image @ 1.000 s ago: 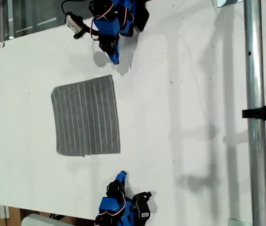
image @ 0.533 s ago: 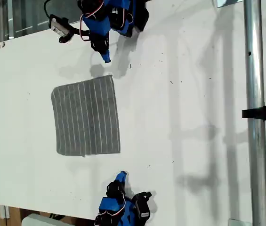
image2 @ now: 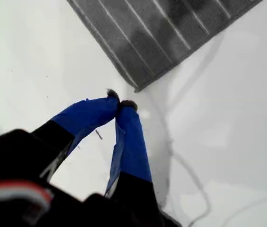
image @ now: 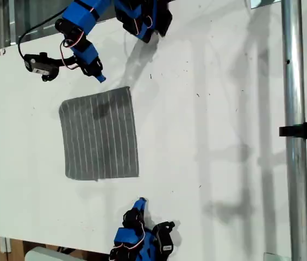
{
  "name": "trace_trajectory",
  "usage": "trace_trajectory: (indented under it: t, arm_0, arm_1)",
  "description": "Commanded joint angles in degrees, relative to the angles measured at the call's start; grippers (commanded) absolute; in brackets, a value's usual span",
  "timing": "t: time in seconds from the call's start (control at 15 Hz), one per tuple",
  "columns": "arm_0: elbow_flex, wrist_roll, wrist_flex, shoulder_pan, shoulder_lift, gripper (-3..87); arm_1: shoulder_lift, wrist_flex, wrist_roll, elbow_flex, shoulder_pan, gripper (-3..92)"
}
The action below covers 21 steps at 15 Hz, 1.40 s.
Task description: Grasp corners of a towel and fold twice.
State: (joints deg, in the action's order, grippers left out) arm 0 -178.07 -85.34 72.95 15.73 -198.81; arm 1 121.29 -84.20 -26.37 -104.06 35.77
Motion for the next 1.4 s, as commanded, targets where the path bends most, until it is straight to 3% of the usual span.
trace_trajectory:
  t: [0.0,0.07,0.27,0.47,0.87,1.33]
  arm_0:
    - [-0.7,0.4,-0.3,0.4,-0.3,-2.9]
    - [-0.7,0.5,-0.3,0.2,-0.3,-2.9]
    - [-0.7,0.9,-0.3,-0.1,-0.3,-2.9]
    - [-0.7,1.7,-0.4,0.3,-0.3,-2.9]
    - [-0.7,2.1,-0.4,-0.1,-0.3,-2.9]
    - [-0.7,1.8,0.0,-0.1,-0.3,-2.9]
  arm_1:
    - [-11.1,-3.8,6.4,16.2,0.2,17.4]
    - [-15.5,-5.4,8.2,20.7,-0.4,33.6]
    - [-19.4,-8.0,9.8,22.5,0.8,41.7]
    - [-19.1,-2.5,10.3,13.6,1.1,40.2]
    - [-23.3,21.2,12.9,-9.5,1.9,37.7]
    - [-36.7,27.9,13.8,-6.9,4.0,32.4]
